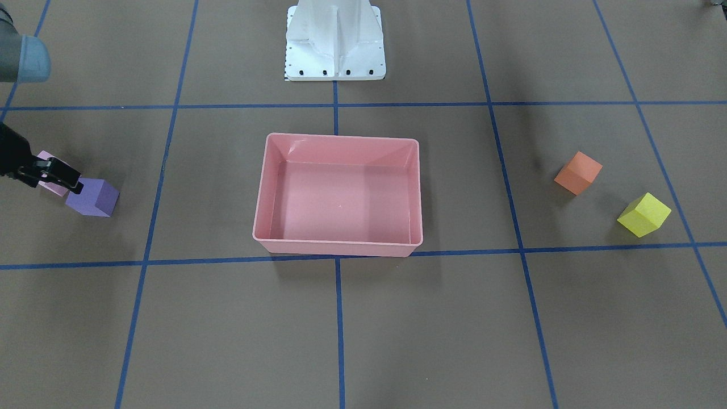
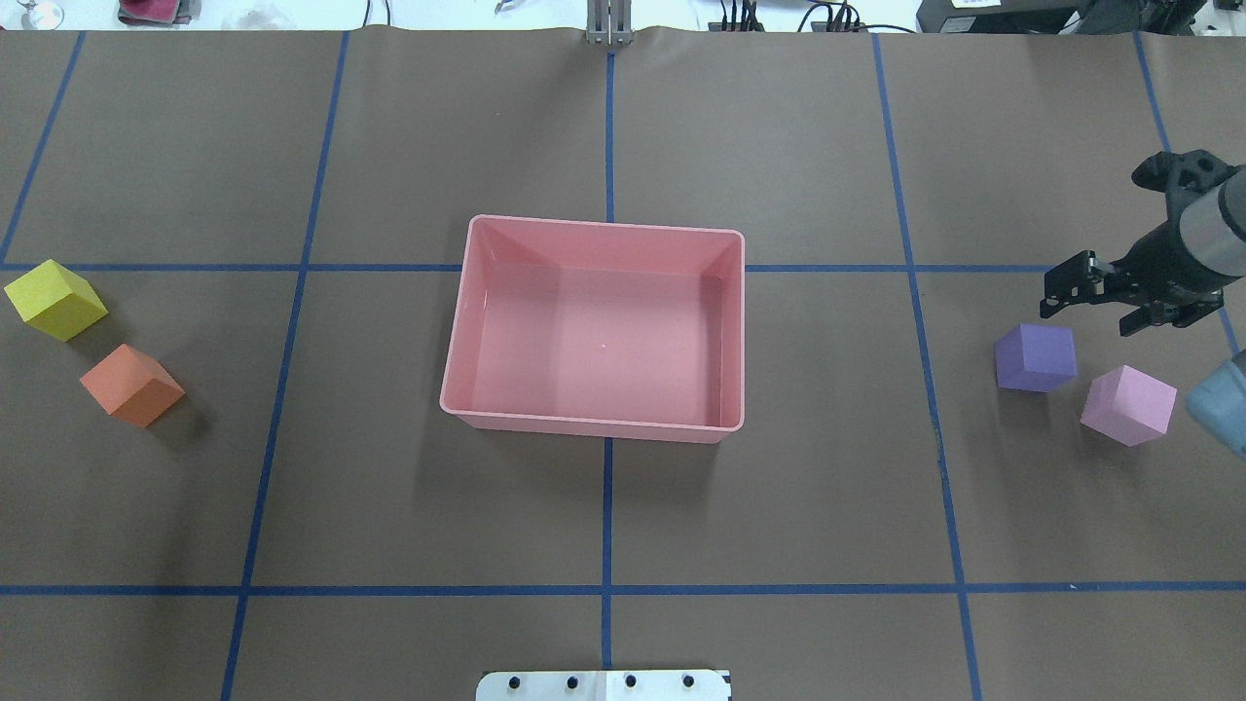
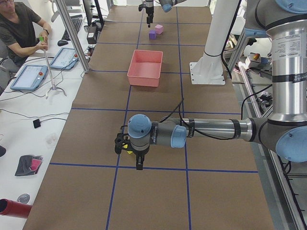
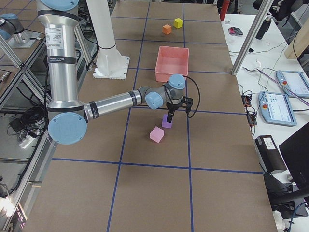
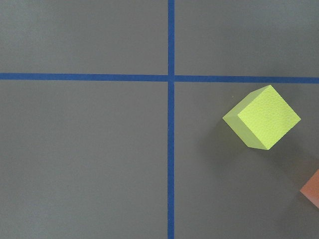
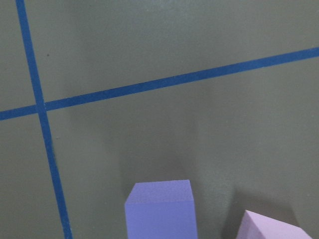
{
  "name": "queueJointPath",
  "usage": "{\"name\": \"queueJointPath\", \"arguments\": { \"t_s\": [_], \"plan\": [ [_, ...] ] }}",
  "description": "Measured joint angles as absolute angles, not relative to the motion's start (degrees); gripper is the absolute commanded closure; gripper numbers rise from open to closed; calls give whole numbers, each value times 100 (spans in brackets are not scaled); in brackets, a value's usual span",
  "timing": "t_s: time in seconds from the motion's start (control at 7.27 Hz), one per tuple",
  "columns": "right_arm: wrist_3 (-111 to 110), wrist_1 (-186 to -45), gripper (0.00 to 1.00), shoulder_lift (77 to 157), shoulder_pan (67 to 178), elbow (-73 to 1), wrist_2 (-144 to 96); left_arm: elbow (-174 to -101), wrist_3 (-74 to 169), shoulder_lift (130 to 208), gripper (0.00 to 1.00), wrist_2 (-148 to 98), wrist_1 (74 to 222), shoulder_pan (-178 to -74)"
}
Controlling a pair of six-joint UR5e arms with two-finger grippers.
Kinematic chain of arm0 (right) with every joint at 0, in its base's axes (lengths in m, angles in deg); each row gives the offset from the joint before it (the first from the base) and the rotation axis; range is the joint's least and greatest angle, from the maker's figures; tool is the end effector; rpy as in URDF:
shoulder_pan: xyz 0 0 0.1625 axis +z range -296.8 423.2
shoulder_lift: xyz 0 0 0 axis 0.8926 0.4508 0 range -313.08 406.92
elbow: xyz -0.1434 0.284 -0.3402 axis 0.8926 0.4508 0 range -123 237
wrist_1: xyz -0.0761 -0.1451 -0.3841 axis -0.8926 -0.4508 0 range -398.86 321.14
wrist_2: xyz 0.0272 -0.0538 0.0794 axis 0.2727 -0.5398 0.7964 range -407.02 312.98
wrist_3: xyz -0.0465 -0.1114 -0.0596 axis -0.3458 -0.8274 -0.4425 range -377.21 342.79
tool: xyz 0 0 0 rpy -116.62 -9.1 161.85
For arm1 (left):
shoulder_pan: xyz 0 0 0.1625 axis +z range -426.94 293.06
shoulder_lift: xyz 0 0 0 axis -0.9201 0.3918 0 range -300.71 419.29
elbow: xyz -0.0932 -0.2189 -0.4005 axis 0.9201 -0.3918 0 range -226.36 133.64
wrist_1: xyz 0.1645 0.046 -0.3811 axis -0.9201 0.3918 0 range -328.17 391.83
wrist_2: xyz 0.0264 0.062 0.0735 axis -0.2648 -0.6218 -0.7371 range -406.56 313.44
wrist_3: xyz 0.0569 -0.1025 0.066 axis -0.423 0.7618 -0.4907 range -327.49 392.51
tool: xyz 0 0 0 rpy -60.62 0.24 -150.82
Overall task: Place blocks into pink bin with both arms
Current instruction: 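Lower the right gripper onto the purple cube and close it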
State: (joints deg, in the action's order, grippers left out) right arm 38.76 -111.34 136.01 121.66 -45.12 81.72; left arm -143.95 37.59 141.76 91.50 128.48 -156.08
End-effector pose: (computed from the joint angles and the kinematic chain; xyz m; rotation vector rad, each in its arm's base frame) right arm -0.2366 -0.4791 0.5787 -0.0862 -0.8317 0.2210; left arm -0.0266 -0.4447 0.7016 0.0665 0.8422 -0.0202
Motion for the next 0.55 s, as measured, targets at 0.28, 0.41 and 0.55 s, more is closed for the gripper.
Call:
{"name": "queueJointPath", "arguments": {
  "t_s": [0.28,0.41,0.55],
  "plan": [
    [4254,-10472,4,13710,11883,-4273,7979,-14396,3756,14174,0,9149,12884,-15606],
    [4287,-10385,4,13717,11830,-4228,7957,-14398,3756,14173,0,9151,12896,-15606],
    [4301,-10353,4,13700,11772,-4196,7949,-14403,3752,14170,0,9152,12907,-15606]
  ]
}}
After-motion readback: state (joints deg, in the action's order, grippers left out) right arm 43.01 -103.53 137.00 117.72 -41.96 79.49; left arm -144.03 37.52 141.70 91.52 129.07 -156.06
